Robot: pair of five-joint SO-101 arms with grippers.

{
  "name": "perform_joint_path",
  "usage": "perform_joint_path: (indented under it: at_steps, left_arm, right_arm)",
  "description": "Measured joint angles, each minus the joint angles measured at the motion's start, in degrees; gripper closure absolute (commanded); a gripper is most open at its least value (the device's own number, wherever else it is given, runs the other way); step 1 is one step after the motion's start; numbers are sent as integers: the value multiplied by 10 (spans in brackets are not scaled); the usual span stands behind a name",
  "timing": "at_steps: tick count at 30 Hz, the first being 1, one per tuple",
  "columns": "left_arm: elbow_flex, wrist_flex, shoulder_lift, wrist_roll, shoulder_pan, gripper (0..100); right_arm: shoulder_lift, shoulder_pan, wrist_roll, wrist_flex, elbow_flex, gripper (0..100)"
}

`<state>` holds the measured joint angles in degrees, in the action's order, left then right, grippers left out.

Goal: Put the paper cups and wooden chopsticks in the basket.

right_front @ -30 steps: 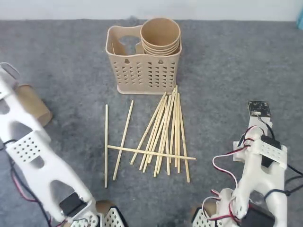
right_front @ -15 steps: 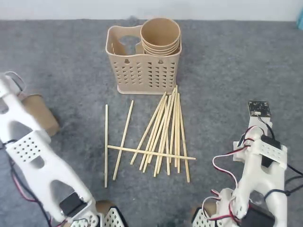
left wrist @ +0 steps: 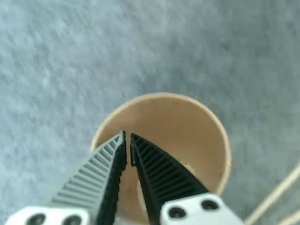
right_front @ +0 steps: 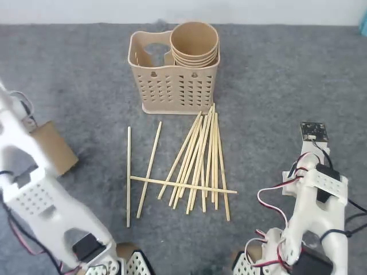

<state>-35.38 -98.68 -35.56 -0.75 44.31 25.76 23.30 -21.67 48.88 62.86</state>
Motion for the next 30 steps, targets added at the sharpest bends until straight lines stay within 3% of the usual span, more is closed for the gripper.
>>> perform_joint_path:
  at_steps: [9,20,25,30]
  left_arm:
    - [243,0,202,54,-27,987]
    - [345,0,421,83,-27,984]
    - [389,0,498,129,-26,983]
    - [448,27,523,147,-19,874]
  right_arm:
    - [0,0,0,0,0,991]
    - [0,0,0,0,0,991]
    - [0,0,0,0,0,991]
    - [0,0,0,0,0,991]
